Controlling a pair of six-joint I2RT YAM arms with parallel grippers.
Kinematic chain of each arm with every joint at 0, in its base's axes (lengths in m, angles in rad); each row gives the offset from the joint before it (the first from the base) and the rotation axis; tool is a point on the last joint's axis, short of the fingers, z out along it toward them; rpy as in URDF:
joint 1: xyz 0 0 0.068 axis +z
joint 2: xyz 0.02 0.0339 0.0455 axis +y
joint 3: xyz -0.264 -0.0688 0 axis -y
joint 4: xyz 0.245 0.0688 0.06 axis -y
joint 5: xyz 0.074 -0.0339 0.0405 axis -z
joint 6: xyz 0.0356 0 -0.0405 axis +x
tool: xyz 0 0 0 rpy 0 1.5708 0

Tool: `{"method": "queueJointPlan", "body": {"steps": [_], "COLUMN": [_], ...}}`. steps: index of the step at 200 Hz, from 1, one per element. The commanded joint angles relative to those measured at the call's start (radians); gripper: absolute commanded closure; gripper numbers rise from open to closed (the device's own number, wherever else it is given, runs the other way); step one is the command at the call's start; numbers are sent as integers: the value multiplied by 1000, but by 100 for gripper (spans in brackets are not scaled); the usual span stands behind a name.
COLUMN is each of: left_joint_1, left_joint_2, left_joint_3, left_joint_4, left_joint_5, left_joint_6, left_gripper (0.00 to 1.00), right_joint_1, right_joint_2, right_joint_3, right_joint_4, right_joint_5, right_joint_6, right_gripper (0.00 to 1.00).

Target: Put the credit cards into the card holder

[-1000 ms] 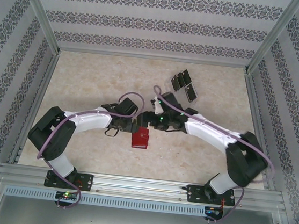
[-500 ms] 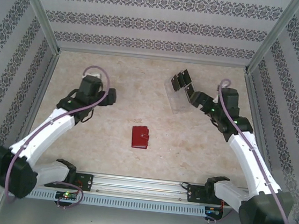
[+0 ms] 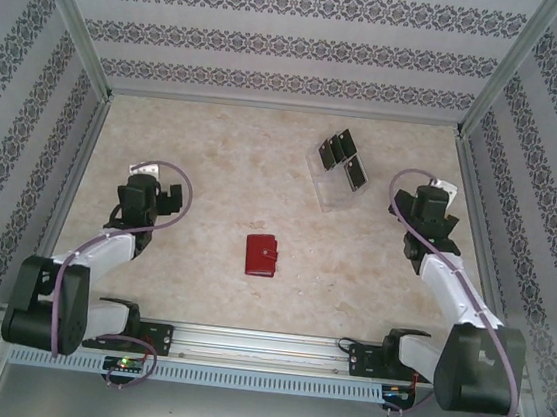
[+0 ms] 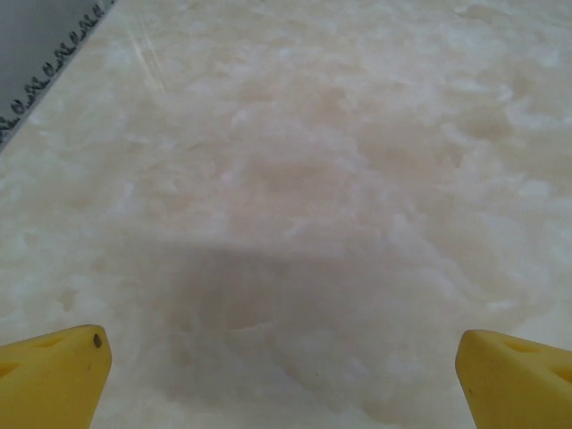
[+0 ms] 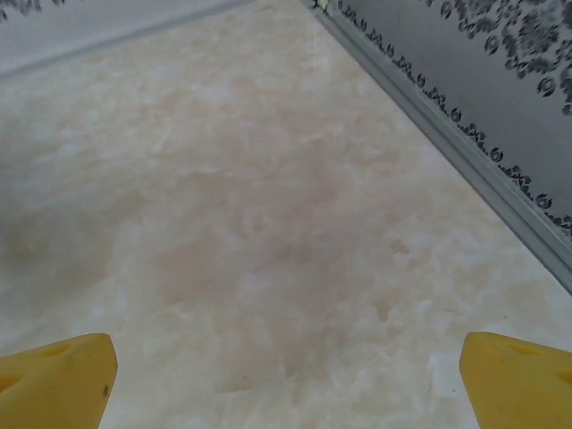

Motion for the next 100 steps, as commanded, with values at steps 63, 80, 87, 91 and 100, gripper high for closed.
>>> {"method": "queueJointPlan", "body": {"steps": [63,80,87,91,100], "left_joint_1": [15,15,16,16,15], "left_joint_2": [253,327,348,345,322], "left_joint_3": [-138,-149,-148,-142,-117], "left_joint_4": [694,781,821,807,719], "left_joint_5": [172,193,191,188,191], "left_joint_6": [117,127,134,133,128], "left_gripper": [0,0,0,0,0], "right_joint_1": [7,19,29,32,29], "right_joint_2": [251,323,347,352,333], "right_joint_3": [-176,-218,-239,-242,-223], "right_joint_4": [694,840,918,925,855], "right_joint_5": [-194,-221,-218,-215,-221], "right_joint_6": [-210,-239,-247,-248,-249], "right_gripper": [2,2,2,2,2]}}
